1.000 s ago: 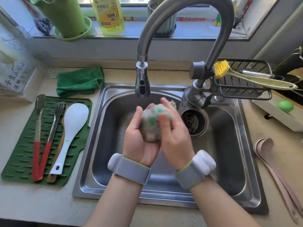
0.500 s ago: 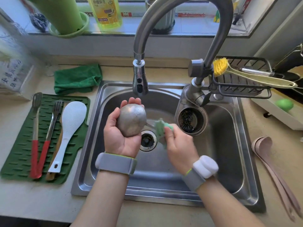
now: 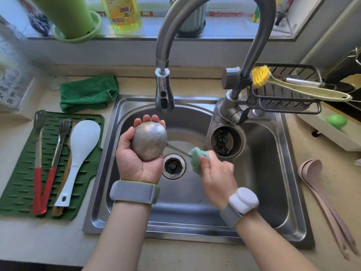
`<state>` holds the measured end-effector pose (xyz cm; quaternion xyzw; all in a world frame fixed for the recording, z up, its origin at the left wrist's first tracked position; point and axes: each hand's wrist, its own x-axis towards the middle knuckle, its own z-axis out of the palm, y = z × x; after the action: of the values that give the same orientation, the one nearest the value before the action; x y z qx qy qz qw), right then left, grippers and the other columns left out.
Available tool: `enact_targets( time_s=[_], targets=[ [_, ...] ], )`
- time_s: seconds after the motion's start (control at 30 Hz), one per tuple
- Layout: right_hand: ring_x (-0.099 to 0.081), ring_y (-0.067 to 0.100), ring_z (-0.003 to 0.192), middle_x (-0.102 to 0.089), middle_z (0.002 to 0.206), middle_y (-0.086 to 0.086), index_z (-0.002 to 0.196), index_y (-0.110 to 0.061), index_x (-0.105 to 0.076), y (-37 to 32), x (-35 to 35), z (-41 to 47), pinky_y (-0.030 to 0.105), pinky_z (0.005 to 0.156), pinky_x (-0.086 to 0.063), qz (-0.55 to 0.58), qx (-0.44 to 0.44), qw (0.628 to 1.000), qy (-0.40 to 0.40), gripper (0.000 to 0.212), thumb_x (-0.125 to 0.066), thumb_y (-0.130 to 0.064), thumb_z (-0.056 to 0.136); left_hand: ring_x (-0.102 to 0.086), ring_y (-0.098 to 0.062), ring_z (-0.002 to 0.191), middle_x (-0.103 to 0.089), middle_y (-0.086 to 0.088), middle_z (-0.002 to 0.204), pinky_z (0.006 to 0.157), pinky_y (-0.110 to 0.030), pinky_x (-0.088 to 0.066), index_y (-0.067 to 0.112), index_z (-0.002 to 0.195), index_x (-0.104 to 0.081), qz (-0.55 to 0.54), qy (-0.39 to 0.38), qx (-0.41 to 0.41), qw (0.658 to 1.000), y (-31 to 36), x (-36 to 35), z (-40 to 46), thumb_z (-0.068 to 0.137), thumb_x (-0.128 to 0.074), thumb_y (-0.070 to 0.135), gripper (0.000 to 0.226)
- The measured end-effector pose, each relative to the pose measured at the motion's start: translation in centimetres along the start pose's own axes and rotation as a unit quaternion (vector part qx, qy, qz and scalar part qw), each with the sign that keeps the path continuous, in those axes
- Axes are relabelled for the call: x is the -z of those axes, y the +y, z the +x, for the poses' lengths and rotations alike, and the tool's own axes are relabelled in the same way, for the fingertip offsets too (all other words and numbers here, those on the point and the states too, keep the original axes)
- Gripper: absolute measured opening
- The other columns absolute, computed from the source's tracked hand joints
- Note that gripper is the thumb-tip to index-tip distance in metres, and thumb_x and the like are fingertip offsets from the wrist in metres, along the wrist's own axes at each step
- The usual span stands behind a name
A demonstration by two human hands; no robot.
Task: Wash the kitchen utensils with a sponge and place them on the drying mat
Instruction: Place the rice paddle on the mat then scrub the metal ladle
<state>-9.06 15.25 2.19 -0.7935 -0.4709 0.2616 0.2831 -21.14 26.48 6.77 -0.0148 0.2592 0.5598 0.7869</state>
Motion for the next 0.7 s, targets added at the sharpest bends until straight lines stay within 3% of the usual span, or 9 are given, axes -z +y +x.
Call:
enact_targets(
  time_s=[0.07,0.23,0.37,0.47,0.57,0.63,0.7],
  targets=[
    [-0.053,0.026,0.090,-0.056,0.084,-0.008,0.101,-0.021,-0.049,-0.2,-0.3,-0.4,0.031,0.081,-0.021,-0.015,-0.020,1.000,0.000,0.037,-0.019,-0.043,0.098,-0.069,-0.031,0.086,-0.069,-0.013,0.090,0.088,-0.049,-0.054,0.006,0.086,-0.062,-0.003,0.005,-0.004,1.000,0.0,0.2,0.1,0.073,-0.054,0.010,0.016],
    [-0.046,0.012,0.071,-0.056,0.077,-0.014,0.101,-0.023,-0.050,-4.0,-1.1,0.9,0.035,0.084,-0.028,0.023,0.092,0.995,0.014,0.035,-0.022,-0.043,0.096,-0.068,-0.031,0.089,-0.067,-0.012,0.095,0.090,-0.044,-0.054,0.007,0.090,-0.062,-0.005,0.001,0.048,0.999,-1.3,0.5,-0.8,0.076,-0.053,0.012,0.017],
    [-0.060,0.028,0.089,-0.066,0.083,-0.004,0.101,-0.021,-0.055,1.4,0.4,-0.6,0.036,0.082,-0.035,-0.017,-0.022,0.999,-0.015,0.029,-0.031,-0.038,0.100,-0.069,-0.032,0.085,-0.068,-0.012,0.091,0.089,-0.047,-0.054,0.008,0.086,-0.062,-0.003,0.014,0.015,1.000,-0.4,0.3,-0.6,0.081,-0.050,0.011,0.013],
    [-0.061,0.023,0.087,-0.067,0.086,-0.004,0.101,-0.020,-0.060,-0.1,0.5,-0.9,0.028,0.072,-0.039,0.074,-0.036,0.993,0.086,0.023,-0.041,-0.033,0.099,-0.069,-0.032,0.083,-0.068,-0.012,0.089,0.086,-0.048,-0.056,0.007,0.083,-0.060,-0.014,0.038,0.008,0.999,-0.4,0.5,-0.4,0.088,-0.046,0.010,0.015],
    [-0.057,0.006,0.105,-0.065,0.110,-0.006,0.115,-0.022,-0.061,-3.6,0.7,0.3,0.020,0.091,-0.042,0.195,0.057,0.966,0.162,0.026,-0.044,-0.031,0.097,-0.069,-0.032,0.086,-0.067,-0.012,0.090,0.086,-0.046,-0.056,0.008,0.082,-0.060,-0.016,0.029,0.033,0.999,-0.9,0.5,-0.7,0.090,-0.047,0.011,0.015],
    [-0.048,0.006,0.122,-0.057,0.127,-0.003,0.119,-0.024,-0.060,-6.0,0.0,0.6,0.023,0.105,-0.035,0.230,0.111,0.959,0.120,0.026,-0.046,-0.028,0.097,-0.067,-0.029,0.092,-0.067,-0.010,0.094,0.089,-0.042,-0.055,0.012,0.086,-0.061,0.007,0.028,0.065,0.997,-1.5,0.5,-0.9,0.092,-0.048,0.015,0.015],
    [-0.034,0.012,0.135,-0.047,0.140,-0.001,0.122,-0.023,-0.061,-7.2,-1.2,0.4,0.026,0.113,-0.023,0.187,0.156,0.967,0.071,0.031,-0.045,-0.033,0.096,-0.066,-0.024,0.091,-0.066,-0.009,0.096,0.086,-0.035,-0.054,0.017,0.092,-0.061,0.057,0.016,0.089,0.994,-1.9,0.7,-1.3,0.097,-0.044,0.024,0.019]
  ],
)
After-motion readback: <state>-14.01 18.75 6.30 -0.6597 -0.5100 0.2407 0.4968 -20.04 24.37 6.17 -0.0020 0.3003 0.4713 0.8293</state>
